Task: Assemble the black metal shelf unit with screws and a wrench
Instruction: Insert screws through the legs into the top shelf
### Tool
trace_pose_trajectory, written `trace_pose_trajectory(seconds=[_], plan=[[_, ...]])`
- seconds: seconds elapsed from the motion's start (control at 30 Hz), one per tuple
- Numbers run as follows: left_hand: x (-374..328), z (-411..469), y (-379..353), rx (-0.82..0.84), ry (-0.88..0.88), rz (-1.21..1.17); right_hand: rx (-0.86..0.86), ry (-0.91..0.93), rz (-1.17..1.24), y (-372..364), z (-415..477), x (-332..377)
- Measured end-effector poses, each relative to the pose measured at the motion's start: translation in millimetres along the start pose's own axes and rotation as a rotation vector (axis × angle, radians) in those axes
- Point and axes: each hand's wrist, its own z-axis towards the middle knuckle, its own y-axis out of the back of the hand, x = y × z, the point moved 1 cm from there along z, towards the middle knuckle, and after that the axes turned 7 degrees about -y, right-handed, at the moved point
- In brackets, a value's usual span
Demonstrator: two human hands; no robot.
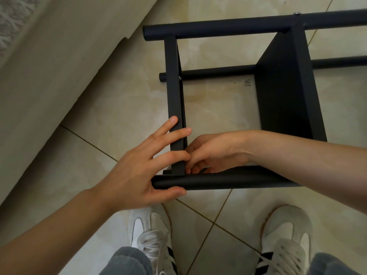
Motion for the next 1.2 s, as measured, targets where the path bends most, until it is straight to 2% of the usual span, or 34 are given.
trace_pose_trajectory(seconds=[0.43,0.6,0.87,1.07,1.2], plan=[[0.6,-0.5,-1.2,-0.003,-0.003,0.000,-0.063,-0.029,-0.056,-3.4,5.5,-3.8],[-0.4,-0.3,-0.4,-0.007,-0.007,-0.008,0.004,0.005,0.031,2.9,2.6,-5.4],[-0.8,0.3,0.2,-0.004,-0.007,-0.008,-0.006,0.002,-0.012,4.6,8.4,-7.1],[-3.1,0.6,1.6,-0.010,0.000,-0.021,0.090,-0.007,0.016,11.4,3.3,-6.5],[-2.1,0.3,0.7,-0.010,-0.009,-0.003,0.051,-0.022,0.005,9.1,6.3,-5.8]])
